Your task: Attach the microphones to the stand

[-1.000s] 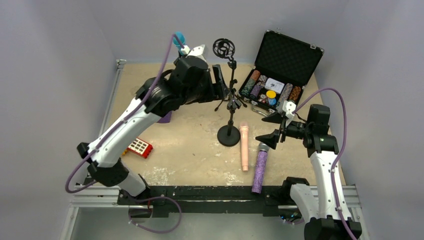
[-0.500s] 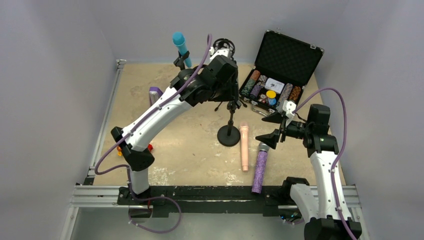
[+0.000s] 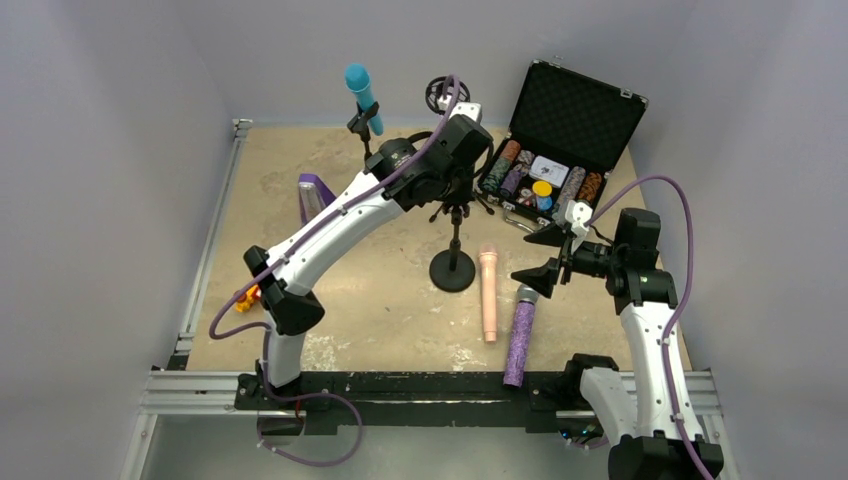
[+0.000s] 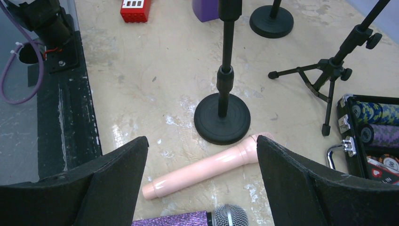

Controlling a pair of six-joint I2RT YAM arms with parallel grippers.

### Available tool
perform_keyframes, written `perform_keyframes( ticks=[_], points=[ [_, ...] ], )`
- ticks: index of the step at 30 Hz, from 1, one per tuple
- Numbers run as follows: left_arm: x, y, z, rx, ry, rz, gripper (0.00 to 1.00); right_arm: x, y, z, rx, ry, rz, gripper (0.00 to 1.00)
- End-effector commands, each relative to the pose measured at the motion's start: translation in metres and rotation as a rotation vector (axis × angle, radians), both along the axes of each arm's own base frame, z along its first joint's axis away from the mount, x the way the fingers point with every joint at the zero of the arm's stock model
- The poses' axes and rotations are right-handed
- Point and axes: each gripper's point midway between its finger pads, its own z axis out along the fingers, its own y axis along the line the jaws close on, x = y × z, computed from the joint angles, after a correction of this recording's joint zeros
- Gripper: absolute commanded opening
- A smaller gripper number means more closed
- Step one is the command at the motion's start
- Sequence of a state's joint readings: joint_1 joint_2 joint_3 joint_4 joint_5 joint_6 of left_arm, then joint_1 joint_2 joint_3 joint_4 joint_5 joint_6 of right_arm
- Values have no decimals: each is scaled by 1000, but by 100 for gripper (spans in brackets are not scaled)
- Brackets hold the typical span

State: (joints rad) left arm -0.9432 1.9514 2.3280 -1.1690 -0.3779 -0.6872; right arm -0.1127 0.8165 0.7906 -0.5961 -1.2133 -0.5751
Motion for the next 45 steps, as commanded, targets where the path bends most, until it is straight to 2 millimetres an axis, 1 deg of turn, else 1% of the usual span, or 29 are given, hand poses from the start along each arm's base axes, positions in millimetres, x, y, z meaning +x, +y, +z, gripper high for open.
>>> perform_keyframes(
  ticks=[1, 3, 5, 7, 8, 9, 11, 15, 16, 19, 21, 23, 26, 28, 30, 33, 37, 39, 42, 44, 45],
  points=[
    [1, 23, 11, 164, -99, -125, 12, 4, -2, 7, -9, -42, -16, 89],
    [-6, 25, 11, 195, -110, -216, 7, 4, -3, 8, -10, -44, -18, 89],
    [-17, 21, 12, 179, -116, -352, 5, 4, -3, 8, -11, -46, -18, 89],
    [-32, 17, 15, 127, -121, -520, 5, 4, -3, 7, -11, -44, -19, 89],
    [-37, 18, 20, 82, -126, -586, 4, 4, -3, 8, -13, -47, -19, 89],
    [-48, 16, 22, 23, -117, -675, 4, 4, -3, 7, -14, -46, -19, 89],
    [-60, 21, 29, -26, -130, -785, 4, 4, -3, 7, -15, -50, -20, 89],
    [-75, 33, 23, 54, -140, -961, 8, 4, -3, 6, -13, -49, -16, 89],
    [-77, 35, 20, 71, -130, -979, 11, 4, -3, 6, -13, -49, -16, 89],
    [-74, 42, 10, 122, -107, -974, 20, 4, -3, 6, -13, -50, -15, 89],
    [-73, 43, 8, 134, -102, -965, 25, 4, -3, 5, -13, -49, -16, 89],
    [-72, 43, 9, 127, -102, -946, 35, 4, -2, 4, -11, -44, -13, 89],
    [-72, 42, 19, 90, -130, -911, 53, 5, -2, 3, -6, -31, -8, 89],
    [-73, 41, 28, 55, -156, -887, 68, 6, -2, 1, -3, -17, -7, 89],
    [-75, 41, 39, 15, -197, -863, 78, 7, -2, 0, -1, -4, -7, 89],
    [-77, 47, 58, -37, -270, -812, 89, 8, -2, -3, 5, 19, -9, 89],
    [-80, 64, 85, -113, -369, -714, 98, 12, -2, -7, 21, 63, -16, 88],
    [-84, 77, 96, -158, -421, -663, 99, 14, -2, -9, 29, 91, -20, 88],
    [-92, 96, 98, -224, -471, -593, 99, 18, -2, -14, 45, 145, -27, 87],
    [-99, 107, 88, -249, -492, -564, 99, 22, -2, -19, 54, 191, -36, 86],
    [-102, 111, 72, -251, -481, -554, 99, 24, -2, -21, 59, 215, -39, 86]
  ],
)
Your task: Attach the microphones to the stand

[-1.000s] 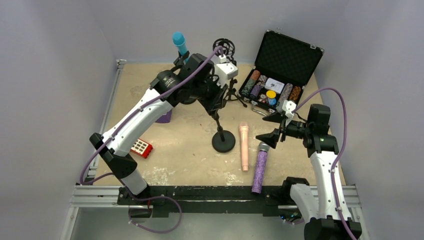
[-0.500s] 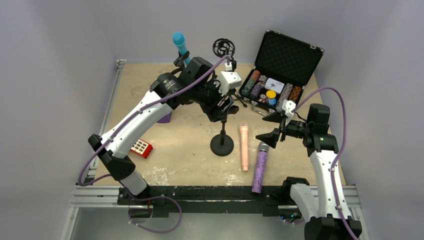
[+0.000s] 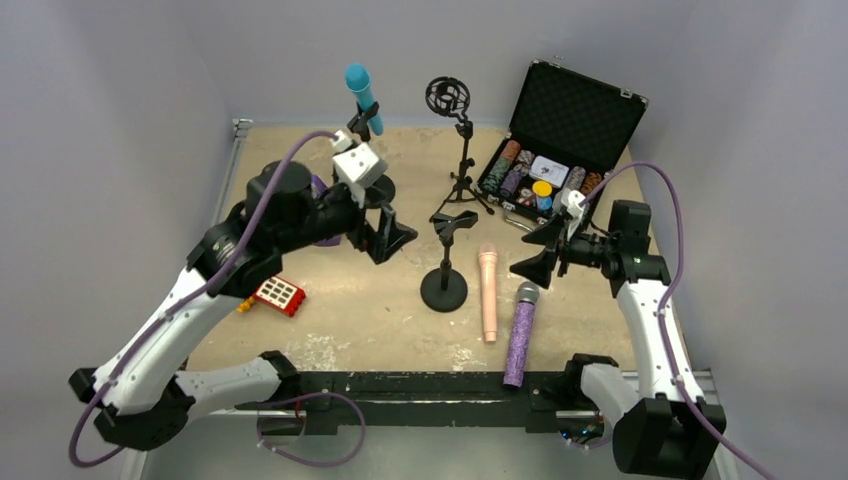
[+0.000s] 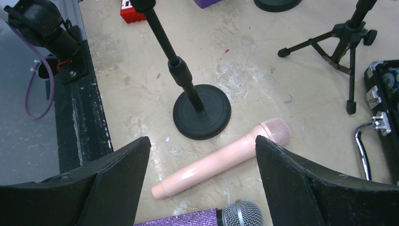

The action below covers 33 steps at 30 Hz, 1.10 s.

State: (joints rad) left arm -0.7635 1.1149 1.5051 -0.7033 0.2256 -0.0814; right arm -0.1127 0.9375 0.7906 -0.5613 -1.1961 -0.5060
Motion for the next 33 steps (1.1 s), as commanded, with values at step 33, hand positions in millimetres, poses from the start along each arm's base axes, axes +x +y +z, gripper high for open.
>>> perform_keyframes(
  ticks=[33],
  points=[
    [-43, 57, -160, -292, 225, 258, 99, 76, 36, -170, -406, 796, -633, 75]
  ],
)
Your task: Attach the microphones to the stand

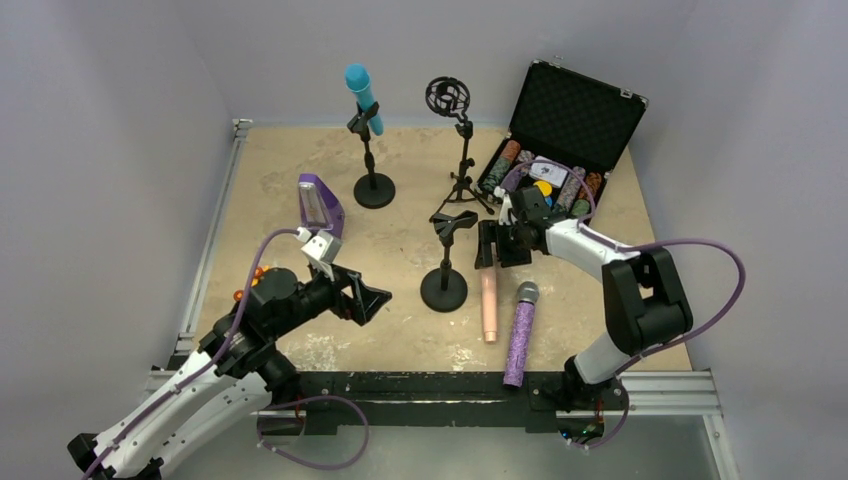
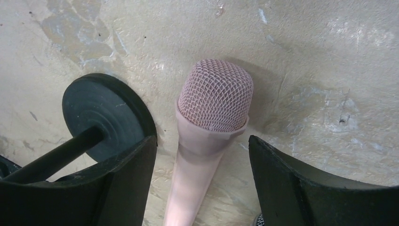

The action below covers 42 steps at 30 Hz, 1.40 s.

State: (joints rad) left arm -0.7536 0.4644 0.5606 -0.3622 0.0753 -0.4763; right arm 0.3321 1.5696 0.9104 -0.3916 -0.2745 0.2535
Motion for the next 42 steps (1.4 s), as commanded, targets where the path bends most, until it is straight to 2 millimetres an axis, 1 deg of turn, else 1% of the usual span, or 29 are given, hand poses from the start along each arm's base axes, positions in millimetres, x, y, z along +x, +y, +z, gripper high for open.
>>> perform_keyframes(
  ticks=[1, 6, 9, 11, 13, 14, 15, 16, 18, 19, 21, 23, 26, 29, 31, 33, 37, 42],
  points=[
    [3, -5, 11, -60, -17, 4, 99, 5, 7, 0, -4, 37, -27, 75],
    [0, -4, 9, -62, -1, 1, 99, -3, 13, -10, -12, 84, -10, 72],
    [-1, -4, 12, -72, -6, 1, 99, -3, 13, -13, -27, 92, -24, 70],
    [-3, -4, 15, -82, -7, -4, 99, -3, 12, -17, -36, 104, -33, 66],
    [-5, -4, 16, -87, -5, -9, 99, -5, 13, -20, -32, 116, -30, 58],
    [-6, -3, 16, -90, -3, -11, 99, -6, 14, -21, -28, 120, -23, 51],
    [-7, -3, 16, -91, 2, -14, 99, -6, 17, -20, -16, 122, -15, 44],
    [-8, -3, 17, -93, 2, -16, 99, -7, 18, -19, -6, 120, -4, 33],
    [-10, -4, 17, -98, 1, -28, 99, -7, 23, -11, 27, 103, 24, 19],
    [-11, -5, 18, -103, -2, -37, 99, -6, 25, -5, 47, 88, 39, 14],
    [-13, -5, 21, -105, -12, -46, 99, -3, 27, 11, 97, 43, 56, 7],
    [-13, -4, 25, -102, -31, -51, 99, 0, 28, 34, 171, -10, 72, 1],
    [-13, -4, 34, -102, -72, -63, 99, 4, 24, 70, 274, -112, 99, 0],
    [-13, -6, 47, -100, -122, -87, 99, -1, 21, 106, 359, -223, 159, 0],
    [-14, -9, 55, -94, -153, -115, 99, -3, 16, 129, 392, -314, 198, 0],
    [-17, -13, 64, -84, -186, -156, 99, -10, 12, 152, 405, -412, 258, 0],
    [-19, -18, 85, -54, -270, -224, 99, -30, 8, 186, 412, -598, 429, 0],
    [-21, -23, 115, -56, -389, -277, 99, -60, 10, 234, 414, -783, 641, 0]
  ],
)
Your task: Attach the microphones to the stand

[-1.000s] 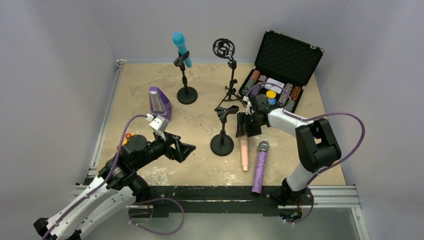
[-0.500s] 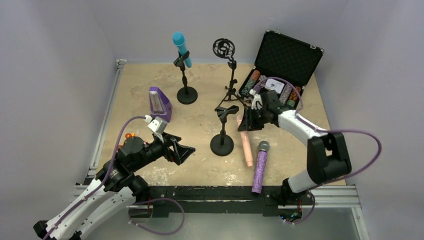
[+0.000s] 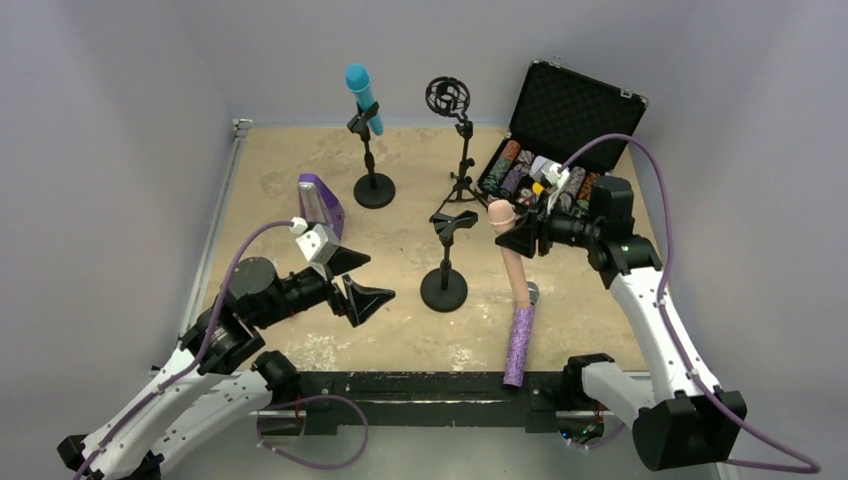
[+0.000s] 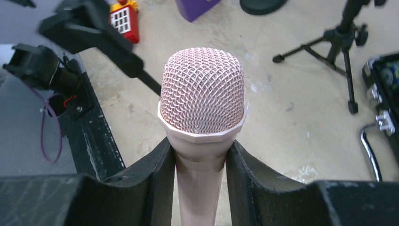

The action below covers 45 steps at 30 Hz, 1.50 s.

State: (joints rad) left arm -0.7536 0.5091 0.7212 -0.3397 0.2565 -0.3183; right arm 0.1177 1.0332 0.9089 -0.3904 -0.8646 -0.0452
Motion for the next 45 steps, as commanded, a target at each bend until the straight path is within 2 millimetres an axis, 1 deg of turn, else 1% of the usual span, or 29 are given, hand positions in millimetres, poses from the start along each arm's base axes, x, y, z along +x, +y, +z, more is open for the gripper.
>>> perform_keyframes(
  ticks=[1, 3, 6, 9, 11, 14, 18, 21, 24, 26, 31, 34, 38, 45],
  points=[
    [-4, -6, 51, -47, -208, -81, 99, -32, 9, 51, -6, -263, 227, 0],
    [-5, -9, 59, -58, -247, -100, 99, -36, 7, 69, -29, -342, 248, 0],
    [-6, -15, 69, -66, -301, -135, 99, -39, 7, 91, -43, -407, 272, 0],
    [-9, -22, 79, -58, -353, -190, 99, -44, 12, 112, -28, -475, 334, 0],
    [-9, -28, 90, -50, -385, -228, 98, -48, 15, 128, -13, -538, 384, 0],
    [-3, -40, 102, -24, -401, -268, 98, -50, 20, 150, 9, -625, 438, 0],
    [15, -60, 108, 22, -400, -298, 98, -45, 27, 169, 64, -671, 502, 0],
    [30, -70, 107, 74, -460, -310, 99, -43, 33, 175, 116, -678, 565, 0],
    [44, -78, 101, 136, -512, -317, 99, -36, 38, 180, 145, -660, 581, 0],
    [53, -84, 93, 182, -542, -328, 99, -34, 40, 183, 158, -647, 582, 0],
    [73, -97, 78, 248, -569, -338, 99, -26, 42, 183, 173, -626, 565, 0],
    [84, -105, 73, 266, -560, -335, 99, -22, 43, 178, 182, -599, 564, 0],
    [92, -111, 66, 273, -550, -327, 99, -20, 43, 175, 189, -581, 561, 0],
    [95, -120, 53, 259, -500, -340, 96, -19, 44, 171, 202, -567, 562, 0]
  ],
)
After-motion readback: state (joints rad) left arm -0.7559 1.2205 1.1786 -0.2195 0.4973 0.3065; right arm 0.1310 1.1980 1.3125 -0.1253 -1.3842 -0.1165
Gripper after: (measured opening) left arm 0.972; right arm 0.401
